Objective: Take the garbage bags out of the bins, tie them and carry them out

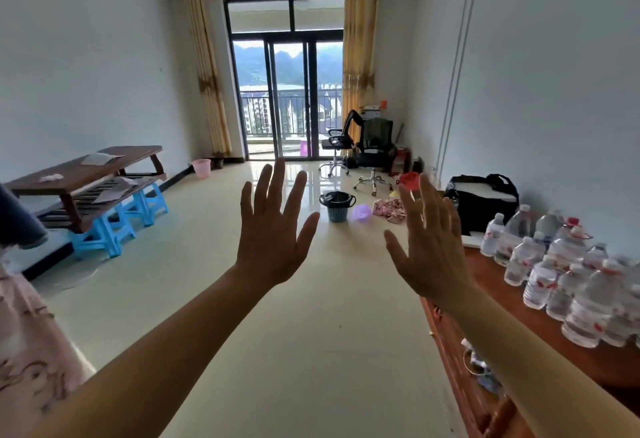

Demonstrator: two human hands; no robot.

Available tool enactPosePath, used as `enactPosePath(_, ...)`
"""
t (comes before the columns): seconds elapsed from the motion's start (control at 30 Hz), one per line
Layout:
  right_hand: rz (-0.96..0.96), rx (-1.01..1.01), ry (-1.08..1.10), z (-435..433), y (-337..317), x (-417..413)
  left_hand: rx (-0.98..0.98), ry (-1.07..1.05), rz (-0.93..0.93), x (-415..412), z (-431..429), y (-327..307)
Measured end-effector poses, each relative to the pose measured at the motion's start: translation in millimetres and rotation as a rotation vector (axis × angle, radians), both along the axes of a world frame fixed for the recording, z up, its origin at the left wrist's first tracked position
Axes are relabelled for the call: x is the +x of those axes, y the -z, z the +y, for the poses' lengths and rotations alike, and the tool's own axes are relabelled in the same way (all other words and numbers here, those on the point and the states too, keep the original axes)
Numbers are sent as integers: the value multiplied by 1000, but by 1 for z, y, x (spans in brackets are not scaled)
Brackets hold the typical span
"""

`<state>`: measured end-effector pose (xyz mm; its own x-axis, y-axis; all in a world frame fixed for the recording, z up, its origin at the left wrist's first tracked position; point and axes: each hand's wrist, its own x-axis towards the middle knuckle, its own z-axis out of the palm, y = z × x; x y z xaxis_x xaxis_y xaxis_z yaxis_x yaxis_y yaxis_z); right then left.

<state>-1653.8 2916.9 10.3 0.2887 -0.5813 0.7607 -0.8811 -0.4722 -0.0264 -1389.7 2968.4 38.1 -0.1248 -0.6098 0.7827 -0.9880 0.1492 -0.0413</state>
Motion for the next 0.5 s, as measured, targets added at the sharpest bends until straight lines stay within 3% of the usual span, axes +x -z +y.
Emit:
enactPosePath(0.2, -49, 45, 69, -202, 28, 2, 54, 42, -33, -2, -210, 29)
enactPosePath(0.5, -117, 180, 29, -500, -1, 72, 53, 13, 11, 65, -473, 13)
